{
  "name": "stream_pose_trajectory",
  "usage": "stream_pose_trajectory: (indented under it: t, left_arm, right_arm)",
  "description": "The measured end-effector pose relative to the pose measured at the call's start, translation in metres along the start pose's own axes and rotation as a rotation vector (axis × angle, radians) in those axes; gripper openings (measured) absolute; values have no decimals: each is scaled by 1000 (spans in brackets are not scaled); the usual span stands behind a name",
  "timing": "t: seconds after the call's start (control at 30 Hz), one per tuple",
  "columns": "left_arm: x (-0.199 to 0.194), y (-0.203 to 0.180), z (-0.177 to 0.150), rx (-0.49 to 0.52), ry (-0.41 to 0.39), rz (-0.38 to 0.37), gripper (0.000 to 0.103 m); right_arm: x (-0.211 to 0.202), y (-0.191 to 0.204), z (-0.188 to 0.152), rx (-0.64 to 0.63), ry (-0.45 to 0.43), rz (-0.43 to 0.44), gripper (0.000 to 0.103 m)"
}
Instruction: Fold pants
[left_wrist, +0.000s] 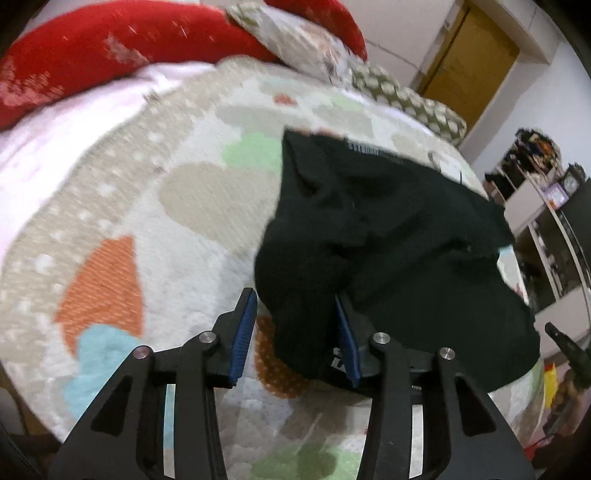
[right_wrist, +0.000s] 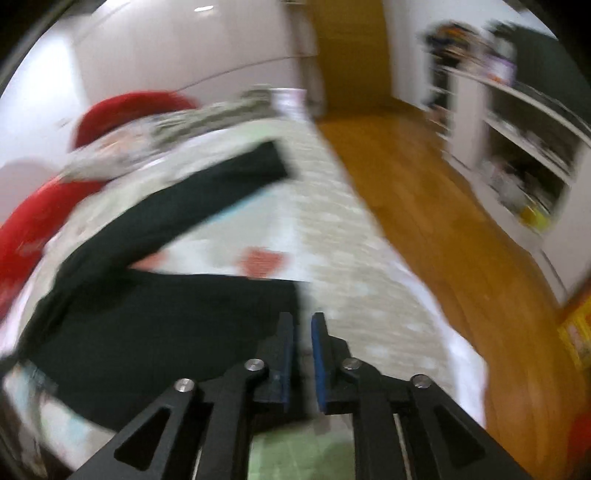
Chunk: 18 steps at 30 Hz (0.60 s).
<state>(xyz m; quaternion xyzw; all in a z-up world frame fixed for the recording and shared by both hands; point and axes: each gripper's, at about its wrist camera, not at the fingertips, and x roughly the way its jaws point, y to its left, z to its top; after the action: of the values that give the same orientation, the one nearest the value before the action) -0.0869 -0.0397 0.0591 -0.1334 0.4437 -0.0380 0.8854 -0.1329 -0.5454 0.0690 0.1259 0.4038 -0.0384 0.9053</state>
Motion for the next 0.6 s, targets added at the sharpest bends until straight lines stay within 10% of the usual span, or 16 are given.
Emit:
stream_pose_trajectory:
  t: [0.1, 0.4, 0.6]
  left_arm:
    - [-18, -12, 1, 35, -74, 32, 41]
    - [14, -37, -16, 178, -48, 39, 42]
    - [3, -26, 10, 179, -72, 0, 42]
  right_arm:
    - [5, 40, 5, -103, 2, 105, 46]
    - [58, 86, -23, -208, 111, 123, 46]
    - [44, 94, 34, -176, 45, 235, 48]
